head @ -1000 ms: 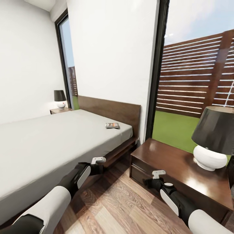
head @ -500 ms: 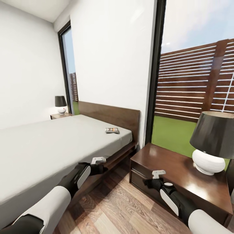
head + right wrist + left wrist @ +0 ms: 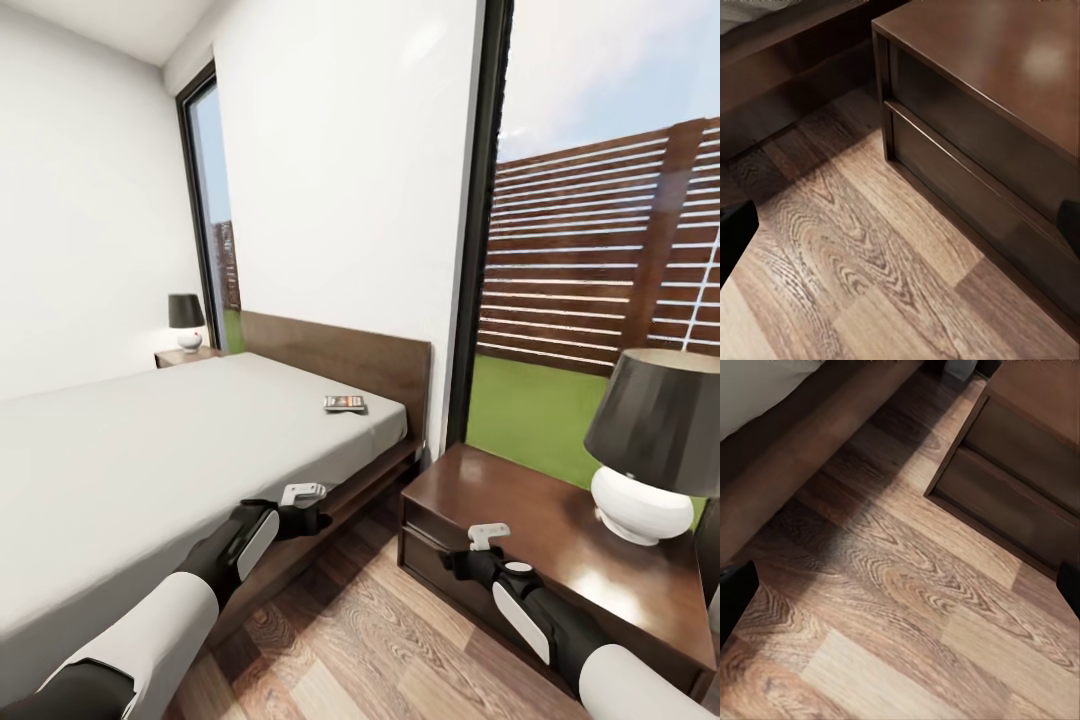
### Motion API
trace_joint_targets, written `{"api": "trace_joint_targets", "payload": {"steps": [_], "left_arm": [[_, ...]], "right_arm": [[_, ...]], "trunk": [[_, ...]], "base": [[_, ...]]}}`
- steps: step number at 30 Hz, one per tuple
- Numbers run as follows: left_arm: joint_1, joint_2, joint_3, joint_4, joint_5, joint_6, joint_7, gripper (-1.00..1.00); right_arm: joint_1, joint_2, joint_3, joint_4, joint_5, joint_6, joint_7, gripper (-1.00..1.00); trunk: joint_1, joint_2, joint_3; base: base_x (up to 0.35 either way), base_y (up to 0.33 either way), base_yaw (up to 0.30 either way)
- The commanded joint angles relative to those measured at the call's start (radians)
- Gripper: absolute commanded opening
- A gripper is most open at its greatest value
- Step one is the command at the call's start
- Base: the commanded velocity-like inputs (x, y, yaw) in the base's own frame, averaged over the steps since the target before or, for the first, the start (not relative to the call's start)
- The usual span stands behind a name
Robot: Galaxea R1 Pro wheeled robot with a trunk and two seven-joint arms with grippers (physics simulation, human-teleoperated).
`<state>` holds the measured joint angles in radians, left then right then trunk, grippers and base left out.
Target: In the bedroom, move the book from the bed onto either nightstand, and place the two sandals side by side next to the bed.
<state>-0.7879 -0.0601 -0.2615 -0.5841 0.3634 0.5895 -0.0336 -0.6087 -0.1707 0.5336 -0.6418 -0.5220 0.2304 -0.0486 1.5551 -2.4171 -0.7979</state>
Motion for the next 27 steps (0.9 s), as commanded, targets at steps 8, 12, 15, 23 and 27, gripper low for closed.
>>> {"api": "trace_joint_targets", "payload": {"steps": [8, 12, 15, 23, 27], "left_arm": [[-0.001, 0.0, -0.001, 0.0, -0.001, 0.003, -0.002, 1.0], [-0.001, 0.0, -0.001, 0.0, -0.001, 0.002, -0.002, 1.0], [-0.001, -0.001, -0.001, 0.0, -0.001, 0.001, -0.002, 1.0], [-0.001, -0.001, -0.002, 0.0, -0.001, 0.004, -0.003, 1.0], [-0.001, -0.001, -0.002, 0.0, -0.001, 0.005, -0.003, 1.0]], "right_arm": [[0.0, -0.004, 0.005, -0.001, -0.007, 0.0, -0.006, 1.0], [0.0, -0.004, 0.004, -0.002, -0.007, 0.0, -0.007, 1.0], [-0.001, -0.005, 0.003, -0.002, -0.007, -0.001, -0.007, 1.0], [0.0, -0.032, 0.003, -0.007, -0.01, -0.028, -0.002, 1.0], [0.0, -0.033, 0.004, -0.007, -0.01, -0.031, -0.002, 1.0]], "trunk": [[-0.031, 0.056, 0.014], [-0.046, 0.084, 0.026], [-0.058, 0.105, 0.035], [-0.089, 0.161, 0.06], [-0.104, 0.189, 0.073]], "base": [[0.0, 0.0, 0.0], [0.0, 0.0, 0.0], [0.0, 0.0, 0.0], [0.0, 0.0, 0.0], [0.0, 0.0, 0.0]]}}
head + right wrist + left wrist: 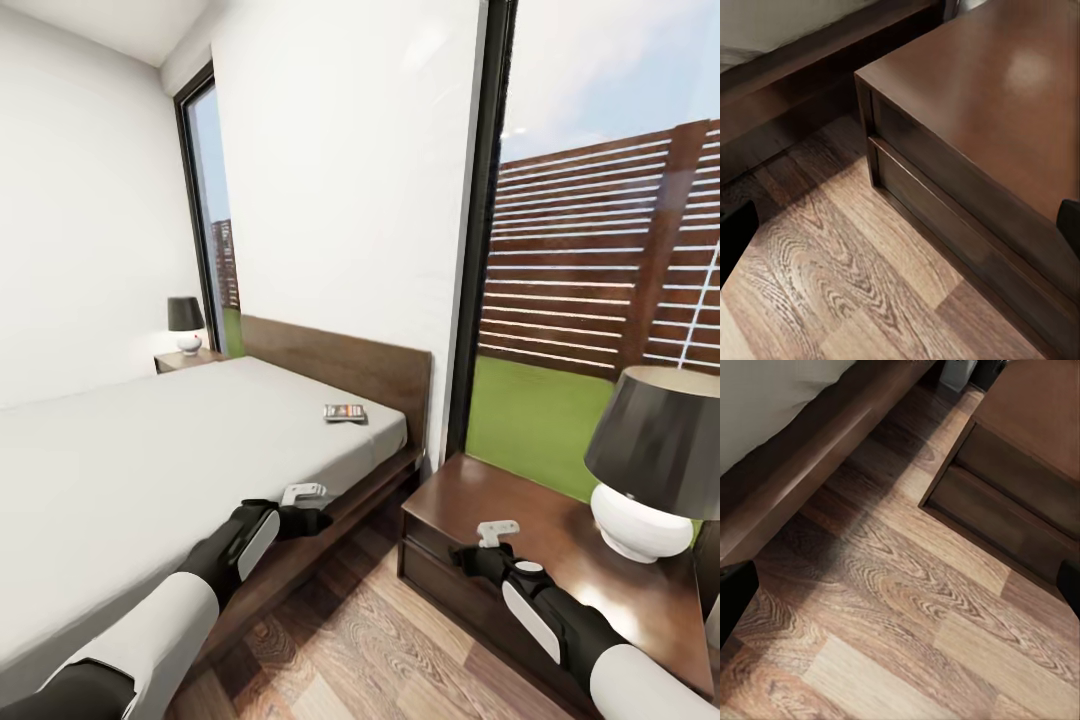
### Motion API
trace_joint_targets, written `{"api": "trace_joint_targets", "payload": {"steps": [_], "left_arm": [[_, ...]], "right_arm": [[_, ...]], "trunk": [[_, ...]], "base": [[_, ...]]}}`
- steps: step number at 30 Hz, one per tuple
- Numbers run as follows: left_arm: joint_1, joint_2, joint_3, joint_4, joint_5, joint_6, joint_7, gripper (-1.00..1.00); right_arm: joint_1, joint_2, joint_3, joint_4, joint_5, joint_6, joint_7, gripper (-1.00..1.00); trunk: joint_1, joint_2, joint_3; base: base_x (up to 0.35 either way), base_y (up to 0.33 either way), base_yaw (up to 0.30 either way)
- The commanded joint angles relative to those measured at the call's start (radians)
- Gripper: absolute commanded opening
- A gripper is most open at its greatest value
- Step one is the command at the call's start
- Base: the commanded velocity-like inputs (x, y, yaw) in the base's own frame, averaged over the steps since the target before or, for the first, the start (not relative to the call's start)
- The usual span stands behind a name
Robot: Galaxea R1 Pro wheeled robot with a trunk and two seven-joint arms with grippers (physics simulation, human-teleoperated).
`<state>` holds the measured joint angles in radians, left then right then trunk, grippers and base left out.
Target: In the bedroom, move the book from the bed onto either nightstand, and place the two sandals side by side next to the bed.
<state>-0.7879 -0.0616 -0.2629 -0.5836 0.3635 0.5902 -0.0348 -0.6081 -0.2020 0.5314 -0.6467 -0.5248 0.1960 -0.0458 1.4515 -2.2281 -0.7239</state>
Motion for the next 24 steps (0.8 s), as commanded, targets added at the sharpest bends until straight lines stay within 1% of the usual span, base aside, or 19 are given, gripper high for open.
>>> {"api": "trace_joint_targets", "payload": {"steps": [1, 16, 20, 21, 24], "left_arm": [[-0.001, 0.0, -0.001, -0.001, -0.001, 0.004, -0.002, 1.0], [0.0, 0.0, -0.003, -0.001, -0.004, 0.003, 0.0, 1.0], [0.0, -0.012, -0.003, -0.003, -0.005, 0.001, 0.001, 1.0], [-0.001, -0.027, -0.004, -0.009, -0.006, 0.0, 0.003, 1.0], [-0.001, -0.036, -0.003, -0.027, -0.007, 0.002, 0.006, 1.0]], "right_arm": [[-0.001, -0.002, 0.006, -0.002, -0.007, 0.003, -0.005, 1.0], [-0.002, 0.0, 0.006, -0.01, -0.007, 0.0, -0.003, 1.0], [-0.003, 0.0, 0.006, -0.028, -0.007, 0.0, -0.003, 1.0], [-0.003, 0.001, 0.008, -0.04, -0.006, 0.0, -0.004, 1.0], [-0.003, 0.003, 0.008, -0.044, -0.006, -0.001, -0.005, 1.0]], "trunk": [[-0.004, 0.007, 0.002], [-0.062, 0.112, 0.049], [-0.077, 0.14, 0.062], [-0.081, 0.147, 0.065], [-0.092, 0.168, 0.074]], "base": [[0.0, 0.0, 0.0], [0.0, 0.0, 0.0], [0.0, 0.0, 0.0], [0.0, 0.0, 0.0], [0.0, 0.0, 0.0]]}}
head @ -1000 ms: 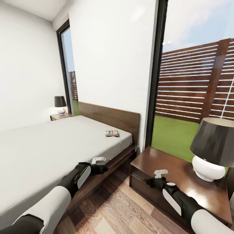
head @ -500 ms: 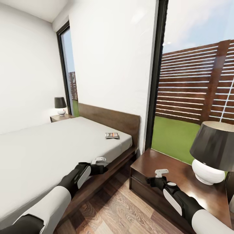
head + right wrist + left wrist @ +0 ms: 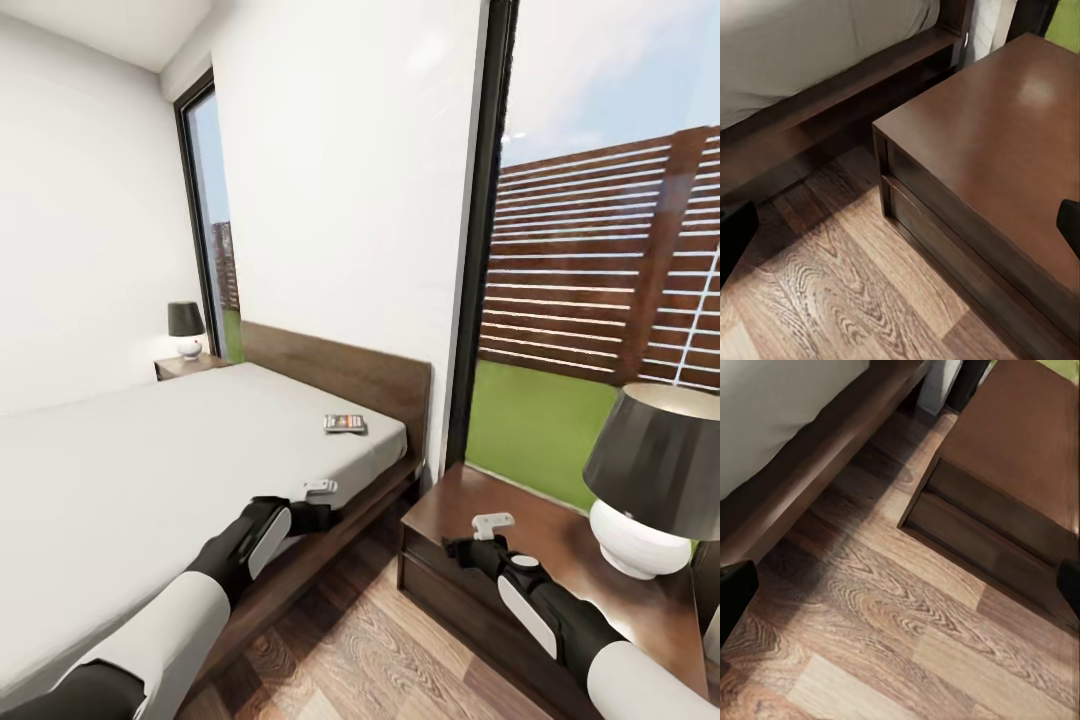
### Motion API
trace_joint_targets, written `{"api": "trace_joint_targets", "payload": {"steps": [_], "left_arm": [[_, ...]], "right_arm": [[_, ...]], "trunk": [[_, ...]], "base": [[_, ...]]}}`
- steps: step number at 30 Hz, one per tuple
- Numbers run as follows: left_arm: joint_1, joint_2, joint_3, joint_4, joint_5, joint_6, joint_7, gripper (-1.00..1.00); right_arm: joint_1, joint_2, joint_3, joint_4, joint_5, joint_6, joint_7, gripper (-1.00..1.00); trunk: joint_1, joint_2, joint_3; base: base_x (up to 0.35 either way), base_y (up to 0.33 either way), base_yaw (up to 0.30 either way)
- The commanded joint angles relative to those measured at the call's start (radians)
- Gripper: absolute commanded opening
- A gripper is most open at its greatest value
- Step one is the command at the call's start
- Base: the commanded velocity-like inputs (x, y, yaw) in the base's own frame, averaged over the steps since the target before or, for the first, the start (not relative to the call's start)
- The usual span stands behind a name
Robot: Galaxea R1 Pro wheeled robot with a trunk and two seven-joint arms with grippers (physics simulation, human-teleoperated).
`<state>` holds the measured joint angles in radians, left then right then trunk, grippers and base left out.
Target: In the bedroom, move the book from the bed onto either nightstand, and place the two sandals side by side next to the bed.
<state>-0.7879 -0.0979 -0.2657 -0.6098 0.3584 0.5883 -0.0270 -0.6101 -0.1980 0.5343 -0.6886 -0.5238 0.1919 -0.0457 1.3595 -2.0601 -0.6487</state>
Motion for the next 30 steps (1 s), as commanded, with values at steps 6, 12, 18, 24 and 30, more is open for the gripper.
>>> {"api": "trace_joint_targets", "payload": {"steps": [6, 12, 18, 24, 30], "left_arm": [[-0.001, -0.006, 0.0, -0.015, -0.002, 0.006, -0.003, 1.0], [-0.001, -0.008, 0.0, -0.021, -0.002, 0.007, -0.004, 1.0], [-0.001, -0.008, -0.001, -0.029, -0.002, 0.007, -0.002, 1.0], [-0.001, -0.007, -0.001, -0.03, -0.002, 0.007, -0.005, 1.0], [-0.001, -0.007, -0.001, -0.03, -0.002, 0.011, -0.008, 1.0]], "right_arm": [[-0.001, -0.003, 0.006, -0.004, -0.008, -0.012, -0.003, 1.0], [-0.001, -0.003, 0.005, -0.003, -0.009, -0.023, -0.001, 1.0], [-0.001, -0.002, 0.004, 0.001, -0.009, -0.016, -0.006, 1.0], [-0.001, -0.001, 0.005, -0.001, -0.009, -0.022, -0.004, 1.0], [0.0, -0.001, 0.006, -0.003, -0.009, -0.028, -0.004, 1.0]], "trunk": [[-0.023, 0.042, 0.018], [-0.046, 0.084, 0.036], [-0.069, 0.126, 0.055], [-0.092, 0.168, 0.074], [-0.115, 0.21, 0.093]], "base": [[0.0, 0.0, 0.0], [0.0, 0.0, 0.0], [0.0, 0.0, 0.0], [0.0, 0.0, 0.0], [0.0, 0.0, 0.0]]}}
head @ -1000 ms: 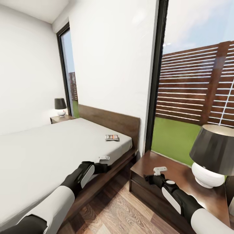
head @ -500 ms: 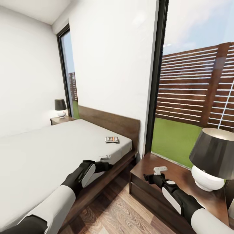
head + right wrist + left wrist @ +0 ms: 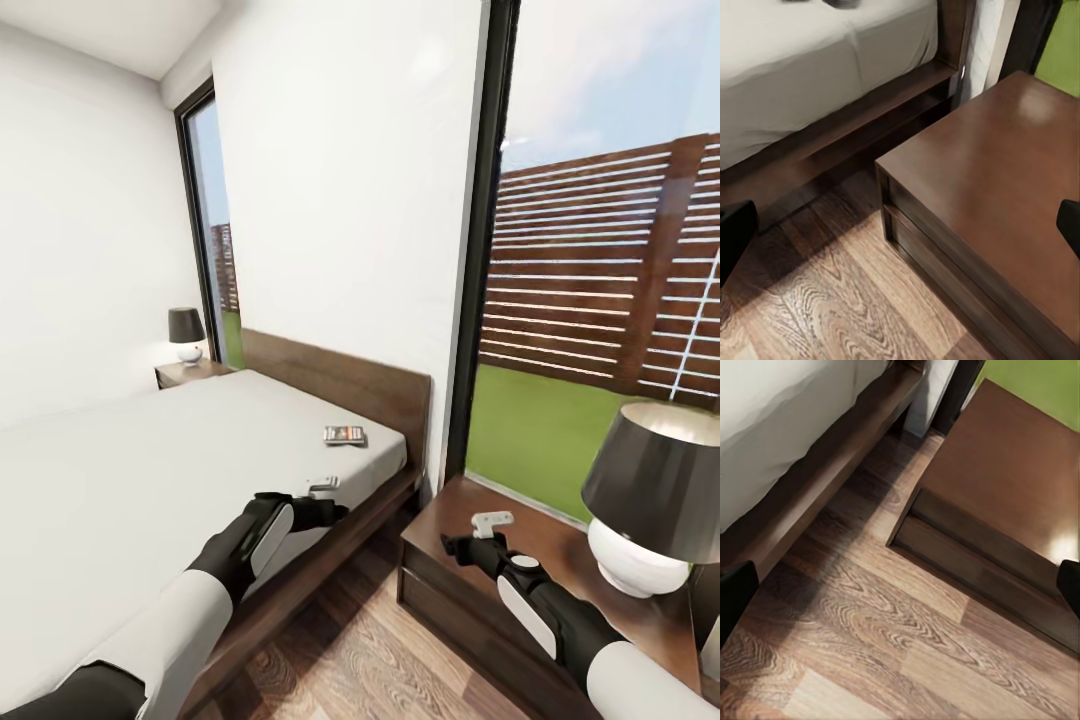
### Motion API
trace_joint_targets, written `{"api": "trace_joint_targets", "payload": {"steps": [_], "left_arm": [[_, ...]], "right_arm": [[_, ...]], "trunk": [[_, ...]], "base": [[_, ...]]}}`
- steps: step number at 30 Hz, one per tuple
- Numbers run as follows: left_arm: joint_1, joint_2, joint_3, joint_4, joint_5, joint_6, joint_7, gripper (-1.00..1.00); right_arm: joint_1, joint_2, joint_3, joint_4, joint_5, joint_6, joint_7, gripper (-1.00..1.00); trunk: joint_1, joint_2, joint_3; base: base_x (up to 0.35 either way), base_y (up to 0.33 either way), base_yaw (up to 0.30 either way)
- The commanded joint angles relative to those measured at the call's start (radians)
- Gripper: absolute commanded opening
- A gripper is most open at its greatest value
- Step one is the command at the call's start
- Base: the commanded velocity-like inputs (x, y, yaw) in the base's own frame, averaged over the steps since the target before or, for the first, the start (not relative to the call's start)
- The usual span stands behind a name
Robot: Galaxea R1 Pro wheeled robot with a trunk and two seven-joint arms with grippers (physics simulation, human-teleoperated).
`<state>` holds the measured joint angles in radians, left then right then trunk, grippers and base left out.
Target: In the bedroom, move the book from the bed onto either nightstand, and place the two sandals side by side next to the bed.
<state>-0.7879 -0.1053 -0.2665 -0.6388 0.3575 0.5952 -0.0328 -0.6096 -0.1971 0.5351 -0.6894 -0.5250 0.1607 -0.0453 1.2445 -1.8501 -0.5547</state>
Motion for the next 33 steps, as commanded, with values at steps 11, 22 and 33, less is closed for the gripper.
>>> {"api": "trace_joint_targets", "payload": {"steps": [11, 22, 33], "left_arm": [[-0.001, 0.002, 0.001, 0.0, 0.0, 0.006, -0.004, 1.0], [-0.001, 0.003, 0.001, -0.001, 0.0, 0.007, -0.002, 1.0], [-0.001, 0.001, 0.001, -0.001, 0.0, 0.006, -0.001, 1.0]], "right_arm": [[-0.001, -0.001, 0.008, -0.002, -0.007, -0.041, -0.005, 1.0], [-0.001, -0.001, 0.009, -0.002, -0.007, -0.052, -0.006, 1.0], [-0.001, 0.006, 0.014, -0.001, 0.0, -0.052, -0.011, 1.0]], "trunk": [[-0.042, 0.077, 0.033], [-0.085, 0.154, 0.068], [-0.127, 0.231, 0.102]], "base": [[0.104, -0.079, 0.0], [0.251, -0.169, 0.0], [0.31, -0.019, 0.0]]}}
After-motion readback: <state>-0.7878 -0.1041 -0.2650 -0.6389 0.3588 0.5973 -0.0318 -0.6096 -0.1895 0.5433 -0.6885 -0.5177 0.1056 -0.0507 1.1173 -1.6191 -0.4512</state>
